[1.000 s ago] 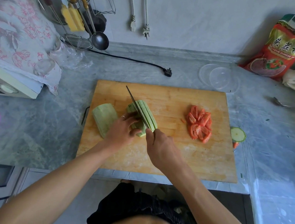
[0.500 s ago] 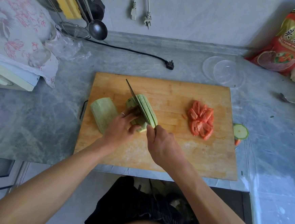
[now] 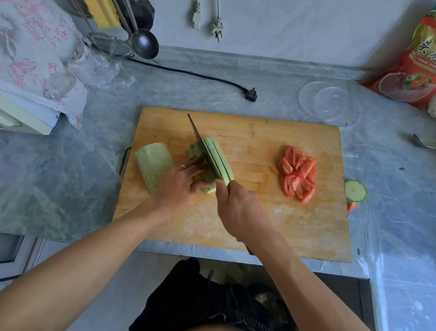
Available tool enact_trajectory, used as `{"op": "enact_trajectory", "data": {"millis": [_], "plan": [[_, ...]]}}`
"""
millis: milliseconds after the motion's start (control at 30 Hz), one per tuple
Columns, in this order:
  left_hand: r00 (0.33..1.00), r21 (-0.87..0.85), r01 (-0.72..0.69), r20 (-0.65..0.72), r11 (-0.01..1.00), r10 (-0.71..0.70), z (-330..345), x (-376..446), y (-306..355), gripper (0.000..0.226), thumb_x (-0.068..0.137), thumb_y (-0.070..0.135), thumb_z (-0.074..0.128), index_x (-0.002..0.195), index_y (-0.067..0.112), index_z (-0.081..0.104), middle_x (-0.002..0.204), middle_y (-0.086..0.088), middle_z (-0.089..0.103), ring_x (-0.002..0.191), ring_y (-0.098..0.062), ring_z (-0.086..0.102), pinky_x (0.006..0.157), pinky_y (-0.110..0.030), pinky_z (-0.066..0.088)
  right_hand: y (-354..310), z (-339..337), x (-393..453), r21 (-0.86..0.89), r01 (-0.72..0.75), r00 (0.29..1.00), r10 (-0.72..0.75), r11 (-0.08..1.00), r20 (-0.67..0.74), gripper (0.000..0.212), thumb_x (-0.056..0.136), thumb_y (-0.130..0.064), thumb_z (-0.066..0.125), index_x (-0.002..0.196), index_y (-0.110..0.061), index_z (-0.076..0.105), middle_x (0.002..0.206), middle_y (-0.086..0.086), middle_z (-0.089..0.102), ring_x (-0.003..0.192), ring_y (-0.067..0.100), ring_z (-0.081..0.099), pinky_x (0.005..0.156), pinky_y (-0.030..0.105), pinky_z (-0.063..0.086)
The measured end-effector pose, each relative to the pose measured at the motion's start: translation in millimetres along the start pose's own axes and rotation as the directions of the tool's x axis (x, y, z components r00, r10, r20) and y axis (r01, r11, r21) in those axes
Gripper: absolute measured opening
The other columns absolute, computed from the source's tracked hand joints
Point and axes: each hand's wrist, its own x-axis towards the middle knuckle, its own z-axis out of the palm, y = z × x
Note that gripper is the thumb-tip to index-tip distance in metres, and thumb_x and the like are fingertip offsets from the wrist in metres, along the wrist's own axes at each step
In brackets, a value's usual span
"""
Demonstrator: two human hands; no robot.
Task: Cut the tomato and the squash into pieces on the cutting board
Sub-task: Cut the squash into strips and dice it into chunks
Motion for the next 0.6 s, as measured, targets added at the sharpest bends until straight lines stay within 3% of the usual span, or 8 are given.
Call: {"op": "enact_trajectory", "data": {"millis": [33,167,233,300,400,533,600], "plan": [[1.0,0.018,0.005,0.001,1.0,-0.005,-1.1,-0.6,0.0,0.026,0.09,0.025,0.065,0.111,0.011,0.073,0.134,-0.012,0.062,0.121,-0.03,0.061,0.083,-0.041,0.058,-1.2,1.4,-0.5,0.01,0.005,1.0,-0.005,1.0,0.002,0.026,0.102,-0.032,0.048,0.097,-0.008,0.056,0.068,0.005,0.047,0.05,0.016,0.034,0.043,0.024,0.028],[1.0,0.073,-0.018,-0.005,0.997,0.019,1.3,-2.9,-1.8,0.023,0.089,0.022,0.072,0.109,0.012,0.073,0.132,-0.013,0.063,0.112,-0.032,0.066,0.07,-0.037,0.058,4.5,3.0,4.6,-0.098,-0.085,0.983,0.099,0.992,0.152,0.043,0.103,-0.048,0.02,0.096,-0.015,0.046,0.075,-0.002,0.044,0.062,0.008,0.036,0.057,0.03,0.035],[1.0,0.04,0.002,-0.008,0.999,-0.002,5.1,-2.8,-5.0,0.025,0.088,0.02,0.074,0.112,0.011,0.072,0.133,-0.013,0.062,0.118,-0.032,0.063,0.08,-0.039,0.058,6.7,2.8,5.7,-0.136,-0.065,0.983,0.087,0.989,0.164,0.044,0.103,-0.048,0.02,0.097,-0.013,0.047,0.075,-0.002,0.045,0.062,0.01,0.038,0.063,0.032,0.035],[1.0,0.005,0.015,-0.003,1.0,-0.015,6.7,-5.4,-5.9,0.03,0.088,0.019,0.074,0.117,0.011,0.07,0.135,-0.012,0.061,0.123,-0.03,0.059,0.087,-0.04,0.057,9.8,5.4,1.3,-0.111,0.021,0.994,-0.008,0.994,0.11,0.046,0.105,-0.045,0.023,0.093,-0.008,0.047,0.07,0.002,0.043,0.057,0.019,0.038,0.057,0.034,0.032],[1.0,-0.013,0.006,0.006,1.0,-0.006,6.0,-4.4,-6.4,0.033,0.088,0.018,0.074,0.12,0.01,0.068,0.137,-0.011,0.059,0.126,-0.029,0.058,0.087,-0.04,0.057,19.4,9.7,4.8,-0.043,-0.008,0.998,0.011,0.999,0.069,0.043,0.105,-0.042,0.033,0.078,-0.01,0.042,0.061,0.007,0.044,0.05,0.024,0.036,0.045,0.034,0.026],[1.0,-0.032,-0.001,0.013,0.999,0.001,2.4,-4.0,-0.3,0.03,0.083,0.012,0.079,0.11,0.002,0.069,0.135,-0.016,0.059,0.123,-0.029,0.059,0.092,-0.036,0.055,30.5,23.6,21.6,-0.048,-0.045,0.996,0.049,0.998,0.07,0.04,0.104,-0.042,0.034,0.08,-0.011,0.041,0.059,0.005,0.042,0.048,0.023,0.036,0.053,0.036,0.024],[0.999,-0.026,0.023,0.038,0.999,-0.022,1.3,-4.5,1.6,0.028,0.081,0.01,0.08,0.106,0.003,0.07,0.133,-0.014,0.062,0.119,-0.029,0.062,0.086,-0.039,0.059,37.0,32.1,23.6,-0.031,-0.049,0.998,0.05,0.998,0.036,0.041,0.104,-0.042,0.036,0.083,-0.008,0.045,0.058,0.007,0.045,0.048,0.026,0.038,0.052,0.035,0.023]]}}
